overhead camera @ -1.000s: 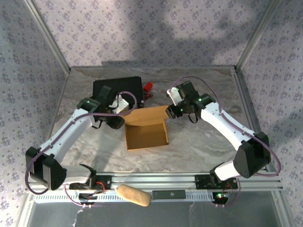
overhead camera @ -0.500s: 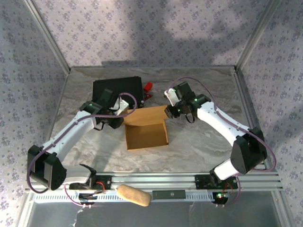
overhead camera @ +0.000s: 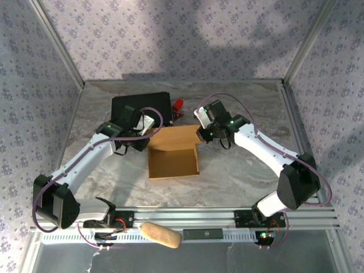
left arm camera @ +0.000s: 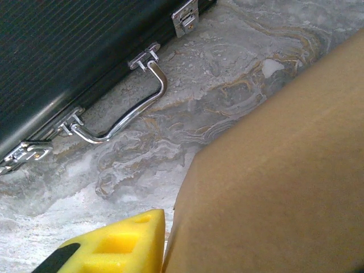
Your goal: Fold the paper box
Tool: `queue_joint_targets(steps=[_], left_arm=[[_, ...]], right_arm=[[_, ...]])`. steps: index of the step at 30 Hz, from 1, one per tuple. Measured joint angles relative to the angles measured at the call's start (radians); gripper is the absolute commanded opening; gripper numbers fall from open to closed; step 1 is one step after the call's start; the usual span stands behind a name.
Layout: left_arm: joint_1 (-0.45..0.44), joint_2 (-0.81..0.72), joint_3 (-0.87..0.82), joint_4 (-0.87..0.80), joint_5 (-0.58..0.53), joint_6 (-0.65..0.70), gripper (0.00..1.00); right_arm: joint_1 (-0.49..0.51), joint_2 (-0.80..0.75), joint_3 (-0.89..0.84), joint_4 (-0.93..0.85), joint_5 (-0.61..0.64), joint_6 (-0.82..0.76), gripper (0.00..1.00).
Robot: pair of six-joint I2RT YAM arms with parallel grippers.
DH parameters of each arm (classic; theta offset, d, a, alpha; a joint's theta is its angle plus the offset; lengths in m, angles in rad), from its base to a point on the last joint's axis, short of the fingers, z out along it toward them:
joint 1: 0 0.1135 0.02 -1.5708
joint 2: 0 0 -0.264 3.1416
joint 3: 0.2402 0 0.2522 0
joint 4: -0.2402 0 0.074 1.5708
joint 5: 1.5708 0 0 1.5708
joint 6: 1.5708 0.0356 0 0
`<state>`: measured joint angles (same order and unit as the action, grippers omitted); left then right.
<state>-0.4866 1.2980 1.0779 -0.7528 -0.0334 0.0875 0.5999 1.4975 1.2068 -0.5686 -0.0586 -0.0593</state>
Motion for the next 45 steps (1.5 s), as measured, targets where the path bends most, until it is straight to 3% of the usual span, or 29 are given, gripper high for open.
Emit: queue_joint_targets(steps=[10,13,20,45], left_arm=[[-0.038,0.002,-0.002,0.013,-0.002,-0.082,0.18],[-0.044,0.002,-0.002,0.027,-0.005,-0.125,0.12],[-0.047,0.002,-0.002,0.064,-0.022,-0.25,0.01],[-0.058,0.118,0.043,0.162,-0.122,-0.537,0.04]], right_arm=[[0.043,0.001,0.0,-0.012,0.073,0.097,0.07],[0.057,0.001,0.003,-0.019,0.1,0.139,0.0],[0.093,0.003,0.019,-0.034,0.17,0.283,0.0],[0.167,0.159,0.197,-0.154,0.34,0.779,0.0]])
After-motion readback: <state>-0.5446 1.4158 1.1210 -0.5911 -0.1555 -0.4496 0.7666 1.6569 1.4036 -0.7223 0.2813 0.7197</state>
